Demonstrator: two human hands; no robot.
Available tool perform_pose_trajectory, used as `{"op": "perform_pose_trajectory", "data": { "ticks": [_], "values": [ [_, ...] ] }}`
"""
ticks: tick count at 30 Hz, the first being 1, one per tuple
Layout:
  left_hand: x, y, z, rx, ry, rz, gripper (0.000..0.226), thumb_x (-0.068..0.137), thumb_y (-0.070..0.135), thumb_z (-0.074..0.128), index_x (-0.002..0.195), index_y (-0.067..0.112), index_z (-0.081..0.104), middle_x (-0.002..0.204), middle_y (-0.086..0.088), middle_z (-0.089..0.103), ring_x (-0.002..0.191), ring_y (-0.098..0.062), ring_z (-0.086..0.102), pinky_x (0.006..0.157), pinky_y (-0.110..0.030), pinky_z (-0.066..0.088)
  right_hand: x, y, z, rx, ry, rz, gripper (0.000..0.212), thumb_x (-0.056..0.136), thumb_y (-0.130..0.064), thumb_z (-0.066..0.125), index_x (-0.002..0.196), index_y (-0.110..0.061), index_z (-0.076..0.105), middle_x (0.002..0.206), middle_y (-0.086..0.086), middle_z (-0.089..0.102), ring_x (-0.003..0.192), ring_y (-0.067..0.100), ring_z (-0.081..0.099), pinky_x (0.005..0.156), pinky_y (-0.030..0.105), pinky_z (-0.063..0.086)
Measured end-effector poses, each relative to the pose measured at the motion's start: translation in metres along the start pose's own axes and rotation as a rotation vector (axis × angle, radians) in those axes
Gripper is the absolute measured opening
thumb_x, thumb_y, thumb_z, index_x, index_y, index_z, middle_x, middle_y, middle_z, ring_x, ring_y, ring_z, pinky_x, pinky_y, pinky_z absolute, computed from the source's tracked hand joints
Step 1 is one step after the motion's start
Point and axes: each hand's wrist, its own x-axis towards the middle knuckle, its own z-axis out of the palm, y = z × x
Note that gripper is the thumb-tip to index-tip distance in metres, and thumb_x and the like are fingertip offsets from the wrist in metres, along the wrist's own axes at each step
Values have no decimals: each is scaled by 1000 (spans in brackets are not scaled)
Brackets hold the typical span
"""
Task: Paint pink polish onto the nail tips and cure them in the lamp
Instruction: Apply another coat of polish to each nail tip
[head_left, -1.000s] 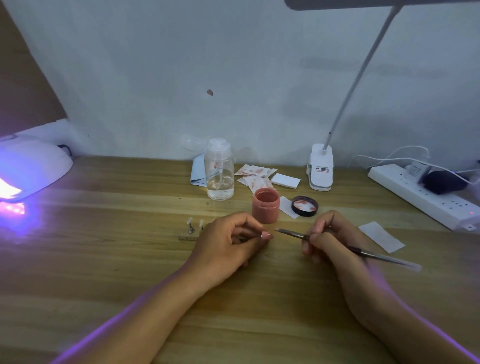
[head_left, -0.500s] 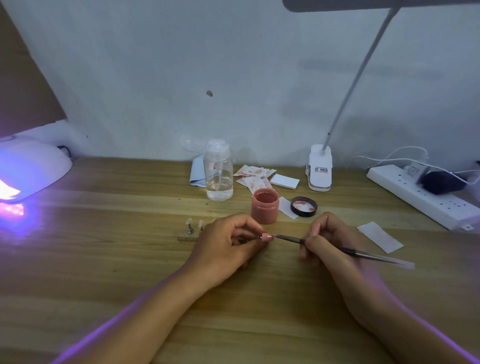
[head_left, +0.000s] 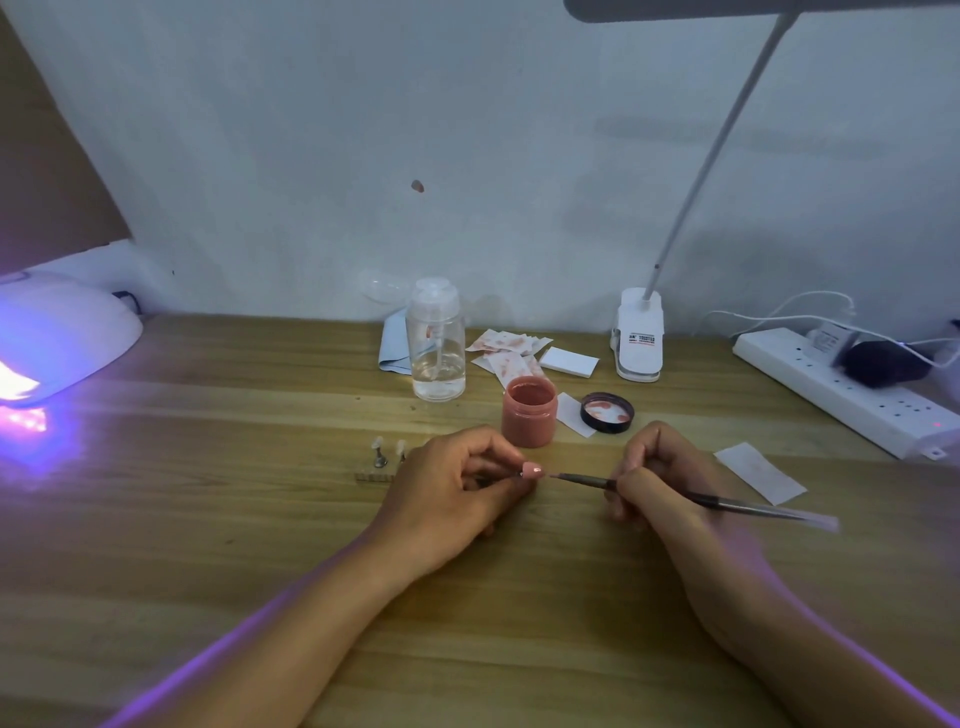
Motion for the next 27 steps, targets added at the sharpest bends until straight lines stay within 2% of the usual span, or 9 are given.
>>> {"op": "perform_pose_trajectory", "data": {
  "ticks": [4, 7, 11, 14, 16, 22, 27],
  "values": [
    [0, 1, 0, -3, -2, -7, 10, 84, 29, 76, 91, 35, 72, 91, 15, 76, 71, -19, 71, 54, -22, 50, -3, -1, 0, 41, -3, -20, 14, 93, 1, 51, 82, -8, 51, 65, 4, 62, 63, 12, 53, 61, 27, 39],
    [0, 0, 0, 2, 0, -15, 14, 85, 27, 76, 97, 34, 72, 89, 13, 76, 76, -28, 71, 54, -23, 49, -3, -1, 0, 84, -31, -14, 14, 89, 9, 50, 86, -5, 48, 66, 3, 62, 65, 13, 54, 61, 25, 41],
    [1, 0, 0, -3, 9, -28, 14, 85, 26, 76, 97, 31, 72, 91, 11, 76, 80, -23, 72, 55, -25, 50, -4, -2, 0, 87, -64, -29, 13, 86, 13, 53, 88, 2, 46, 72, 8, 59, 66, 12, 54, 56, 16, 42],
    [2, -1, 0, 12, 10, -24, 12, 83, 26, 77, 92, 33, 72, 95, 14, 76, 83, -5, 71, 64, -28, 47, -4, -4, 1, 66, -74, -29, 13, 85, 11, 55, 88, 2, 47, 75, 11, 60, 67, 12, 55, 57, 15, 43],
    [2, -2, 0, 19, 8, -23, 12, 83, 27, 77, 91, 34, 71, 95, 15, 76, 79, -1, 69, 66, -29, 46, -3, -4, 2, 58, -70, -26, 14, 85, 12, 55, 87, 0, 48, 76, 12, 59, 69, 16, 53, 57, 17, 42],
    [2, -2, 0, 17, 21, -16, 13, 83, 28, 77, 87, 37, 70, 95, 14, 76, 81, -12, 72, 58, -31, 52, -3, -4, 2, 51, -73, -34, 14, 85, 13, 54, 88, 3, 45, 75, 23, 55, 65, 12, 53, 55, 15, 41],
    [2, -2, 0, 28, 28, -28, 12, 82, 28, 78, 90, 34, 71, 90, 13, 76, 78, -9, 71, 60, -28, 49, -2, -1, 0, 71, -22, -31, 14, 86, 13, 52, 86, 0, 46, 72, 9, 60, 64, 10, 55, 57, 16, 42]
  ]
}}
